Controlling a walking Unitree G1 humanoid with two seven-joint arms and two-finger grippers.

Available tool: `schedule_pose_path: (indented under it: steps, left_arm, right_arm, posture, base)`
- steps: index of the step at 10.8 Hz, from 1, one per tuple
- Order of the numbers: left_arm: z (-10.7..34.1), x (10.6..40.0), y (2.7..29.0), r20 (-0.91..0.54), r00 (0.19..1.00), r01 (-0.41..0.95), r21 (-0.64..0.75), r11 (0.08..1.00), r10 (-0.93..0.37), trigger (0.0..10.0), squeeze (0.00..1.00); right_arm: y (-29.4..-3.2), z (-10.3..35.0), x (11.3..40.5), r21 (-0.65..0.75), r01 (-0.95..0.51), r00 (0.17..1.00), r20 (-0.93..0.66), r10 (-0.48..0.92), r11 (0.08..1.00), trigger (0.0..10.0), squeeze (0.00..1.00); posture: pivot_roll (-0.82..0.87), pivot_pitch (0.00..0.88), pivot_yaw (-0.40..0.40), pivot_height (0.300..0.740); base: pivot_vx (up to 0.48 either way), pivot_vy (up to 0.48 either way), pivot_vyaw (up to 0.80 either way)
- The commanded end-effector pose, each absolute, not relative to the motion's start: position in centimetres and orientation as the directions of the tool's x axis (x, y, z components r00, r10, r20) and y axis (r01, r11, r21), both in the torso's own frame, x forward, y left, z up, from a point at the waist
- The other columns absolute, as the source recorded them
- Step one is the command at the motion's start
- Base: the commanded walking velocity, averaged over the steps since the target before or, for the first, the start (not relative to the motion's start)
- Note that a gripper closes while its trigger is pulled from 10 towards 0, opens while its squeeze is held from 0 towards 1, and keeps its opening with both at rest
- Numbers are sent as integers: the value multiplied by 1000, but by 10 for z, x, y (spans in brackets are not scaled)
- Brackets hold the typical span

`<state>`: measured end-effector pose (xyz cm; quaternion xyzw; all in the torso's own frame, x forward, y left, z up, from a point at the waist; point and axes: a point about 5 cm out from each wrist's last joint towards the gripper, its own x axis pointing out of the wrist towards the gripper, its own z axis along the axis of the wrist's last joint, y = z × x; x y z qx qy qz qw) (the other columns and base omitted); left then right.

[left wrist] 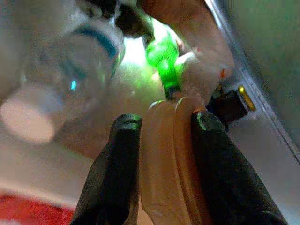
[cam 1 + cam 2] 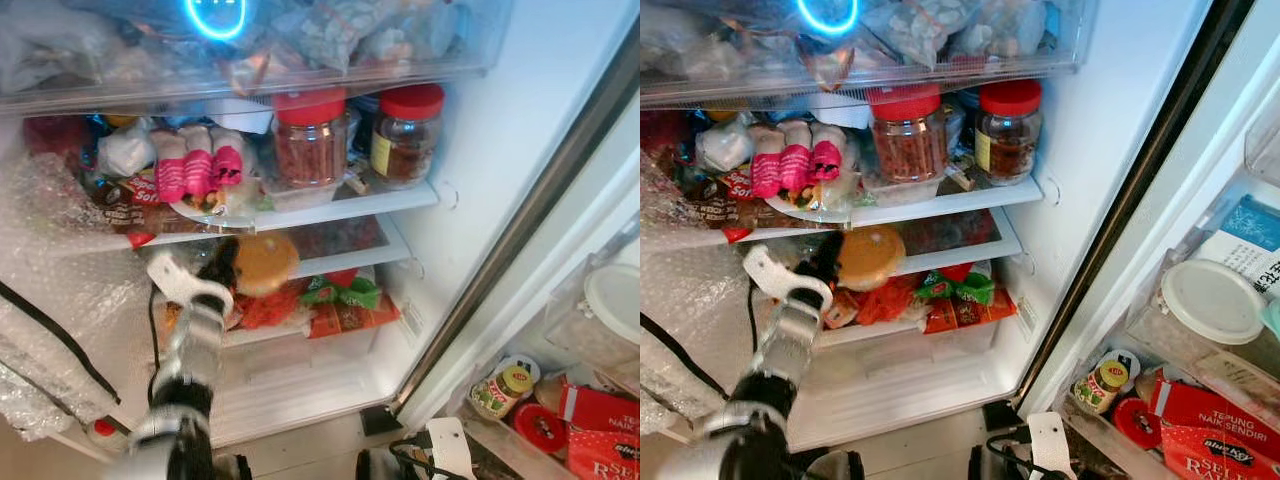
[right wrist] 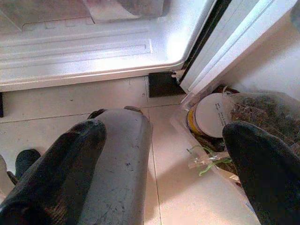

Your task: Restocking fridge

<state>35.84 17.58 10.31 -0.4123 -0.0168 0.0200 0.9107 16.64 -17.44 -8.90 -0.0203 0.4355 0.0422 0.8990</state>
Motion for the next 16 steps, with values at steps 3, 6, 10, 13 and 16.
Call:
schedule_pose_path:
  steps: [3, 6, 10, 13, 16]
  left_arm:
    - [110, 366, 178, 19, 995, -49, -749, 661, 95, 10000, 0]
    - [106, 369, 173, -18, 992, -91, -767, 635, 121, 10000, 0]
    - [97, 366, 171, -62, 986, -150, -747, 648, 158, 10000, 0]
    - [96, 366, 167, -63, 987, -146, -742, 654, 149, 10000, 0]
    - [99, 367, 167, -55, 987, -142, -744, 653, 152, 10000, 0]
  right_arm:
    - [-171, -108, 122, 16, -99, 466, -883, 60, 995, 10000, 0]
    - [-172, -108, 122, 16, -98, 467, -882, 60, 995, 10000, 0]
    - [-171, -108, 123, 20, -96, 473, -879, 64, 995, 10000, 0]
    - [-171, -108, 123, 21, -95, 474, -878, 64, 995, 10000, 0]
    - [-171, -108, 122, 21, -97, 473, -879, 65, 995, 10000, 0]
  posture:
    - [-198, 87, -11, 631]
    - [-200, 89, -13, 631]
    - [-199, 91, -12, 631]
    - [-199, 89, -9, 631]
    - [-197, 87, -10, 631]
  base:
    - [0, 0, 0]
    - [0, 0, 0]
    - [0, 0, 0]
    - [0, 0, 0]
    - [0, 0, 0]
